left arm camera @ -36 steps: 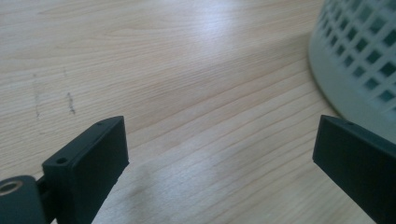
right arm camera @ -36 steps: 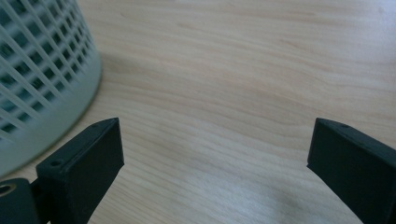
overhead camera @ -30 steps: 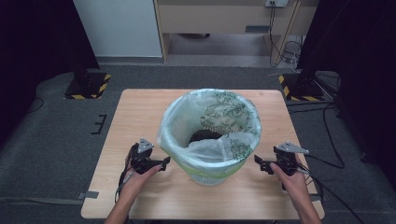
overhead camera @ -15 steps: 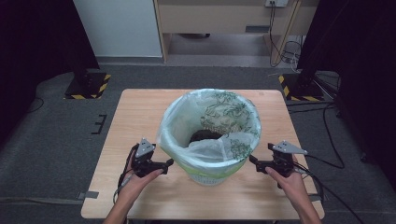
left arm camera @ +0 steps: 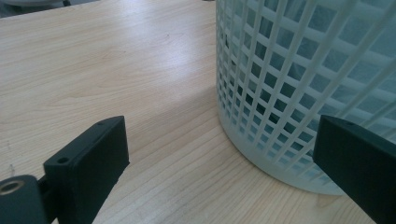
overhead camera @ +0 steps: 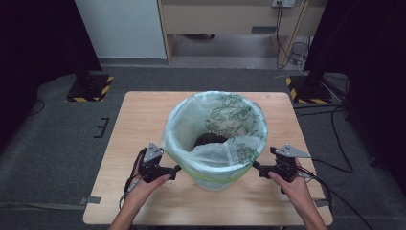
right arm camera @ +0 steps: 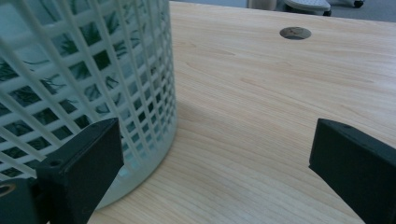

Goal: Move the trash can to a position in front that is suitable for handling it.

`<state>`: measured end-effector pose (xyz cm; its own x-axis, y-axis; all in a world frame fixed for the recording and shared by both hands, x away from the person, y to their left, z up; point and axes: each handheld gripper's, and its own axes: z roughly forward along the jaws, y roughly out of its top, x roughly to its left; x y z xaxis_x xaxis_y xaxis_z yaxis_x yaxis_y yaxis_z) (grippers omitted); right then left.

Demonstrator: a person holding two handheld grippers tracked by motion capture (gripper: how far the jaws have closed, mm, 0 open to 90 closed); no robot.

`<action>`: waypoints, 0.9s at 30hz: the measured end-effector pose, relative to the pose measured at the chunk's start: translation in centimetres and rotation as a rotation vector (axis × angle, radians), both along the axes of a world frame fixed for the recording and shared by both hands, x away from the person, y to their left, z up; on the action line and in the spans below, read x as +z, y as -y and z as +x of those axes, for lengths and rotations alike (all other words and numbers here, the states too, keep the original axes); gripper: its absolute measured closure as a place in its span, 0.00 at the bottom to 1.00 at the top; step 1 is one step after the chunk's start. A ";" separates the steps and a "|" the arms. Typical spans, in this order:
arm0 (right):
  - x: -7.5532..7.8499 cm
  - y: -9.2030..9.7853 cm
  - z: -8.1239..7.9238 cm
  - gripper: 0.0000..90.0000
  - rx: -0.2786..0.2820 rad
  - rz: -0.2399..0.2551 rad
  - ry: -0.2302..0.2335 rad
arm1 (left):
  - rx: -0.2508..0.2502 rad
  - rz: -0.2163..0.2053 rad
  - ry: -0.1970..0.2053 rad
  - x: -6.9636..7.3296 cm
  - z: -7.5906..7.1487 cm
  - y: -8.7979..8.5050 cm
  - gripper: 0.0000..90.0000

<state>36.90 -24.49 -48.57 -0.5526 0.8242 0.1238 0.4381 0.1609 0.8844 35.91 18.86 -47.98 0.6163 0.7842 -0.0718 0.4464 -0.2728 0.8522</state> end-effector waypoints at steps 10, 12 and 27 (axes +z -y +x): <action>0.4 -1.2 0.3 0.04 0.024 -0.012 0.012 | 0.012 -0.007 -0.006 0.0 0.6 0.5 0.03; 0.4 -1.3 0.6 0.05 0.020 -0.008 0.006 | 0.026 -0.005 -0.004 0.0 0.9 0.6 0.04; 0.9 -1.1 2.9 0.06 -0.008 -0.044 -0.012 | 0.002 0.074 -0.018 0.9 3.2 1.5 0.04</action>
